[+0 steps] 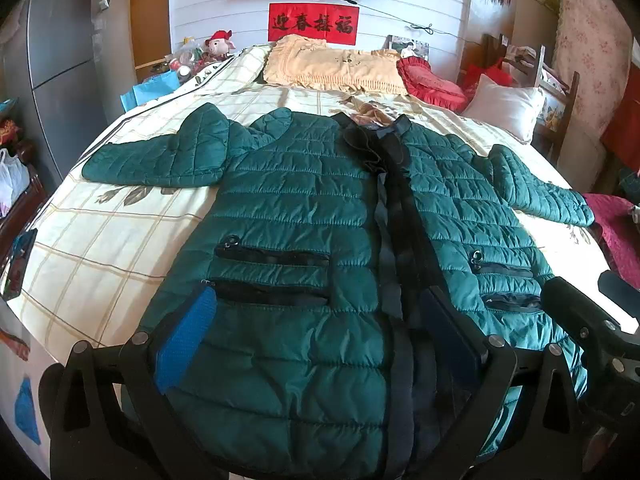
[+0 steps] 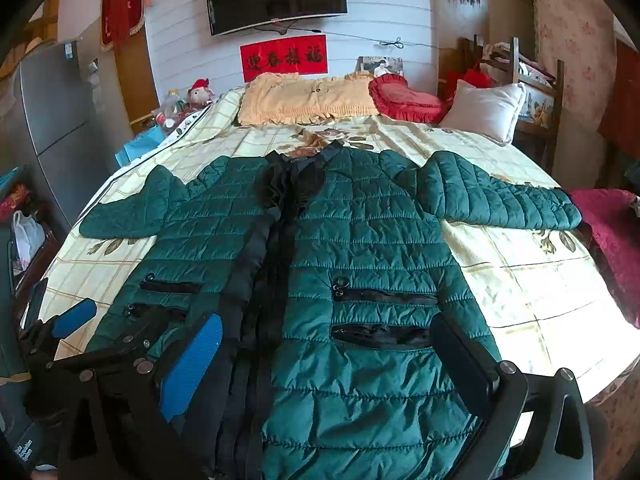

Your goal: Fold large clothes

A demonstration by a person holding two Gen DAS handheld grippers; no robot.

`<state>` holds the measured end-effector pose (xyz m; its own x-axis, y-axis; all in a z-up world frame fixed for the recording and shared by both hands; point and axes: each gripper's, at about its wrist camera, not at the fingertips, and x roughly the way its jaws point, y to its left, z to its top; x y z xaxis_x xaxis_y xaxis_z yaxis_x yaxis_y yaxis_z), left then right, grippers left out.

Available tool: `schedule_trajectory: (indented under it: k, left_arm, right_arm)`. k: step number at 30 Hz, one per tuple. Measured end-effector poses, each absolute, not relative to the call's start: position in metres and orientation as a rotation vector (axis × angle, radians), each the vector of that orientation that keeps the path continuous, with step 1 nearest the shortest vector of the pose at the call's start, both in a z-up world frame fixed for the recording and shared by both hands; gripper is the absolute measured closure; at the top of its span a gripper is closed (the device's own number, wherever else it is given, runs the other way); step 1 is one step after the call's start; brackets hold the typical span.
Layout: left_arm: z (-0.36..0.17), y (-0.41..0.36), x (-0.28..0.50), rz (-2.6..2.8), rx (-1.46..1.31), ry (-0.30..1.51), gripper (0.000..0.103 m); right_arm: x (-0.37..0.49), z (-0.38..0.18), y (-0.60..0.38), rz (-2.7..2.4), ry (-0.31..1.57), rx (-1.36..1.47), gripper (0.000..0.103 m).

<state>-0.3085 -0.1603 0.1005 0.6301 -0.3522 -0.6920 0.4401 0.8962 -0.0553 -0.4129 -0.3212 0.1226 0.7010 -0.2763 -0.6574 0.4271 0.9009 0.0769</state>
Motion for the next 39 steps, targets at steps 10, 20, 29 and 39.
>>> schedule_trajectory:
  k: [10, 20, 29, 39]
  left_arm:
    - [0.099, -0.16, -0.308, -0.455, 0.121, 0.769, 0.001]
    - [0.095, -0.159, -0.304, -0.445, 0.125, 0.773, 0.001]
    - [0.091, -0.159, -0.302, -0.439, 0.119, 0.777, 0.001]
    - [0.09, -0.158, -0.301, -0.438, 0.118, 0.781, 0.001]
  right_arm:
    - [-0.412, 0.121, -0.321, -0.396, 0.692, 0.226, 0.0]
    - [-0.411, 0.12, -0.323, -0.38, 0.677, 0.257, 0.0]
    - [-0.407, 0.118, -0.323, -0.375, 0.713, 0.27, 0.0]
    - [-0.404, 0.115, -0.323, -0.38, 0.709, 0.259, 0.0]
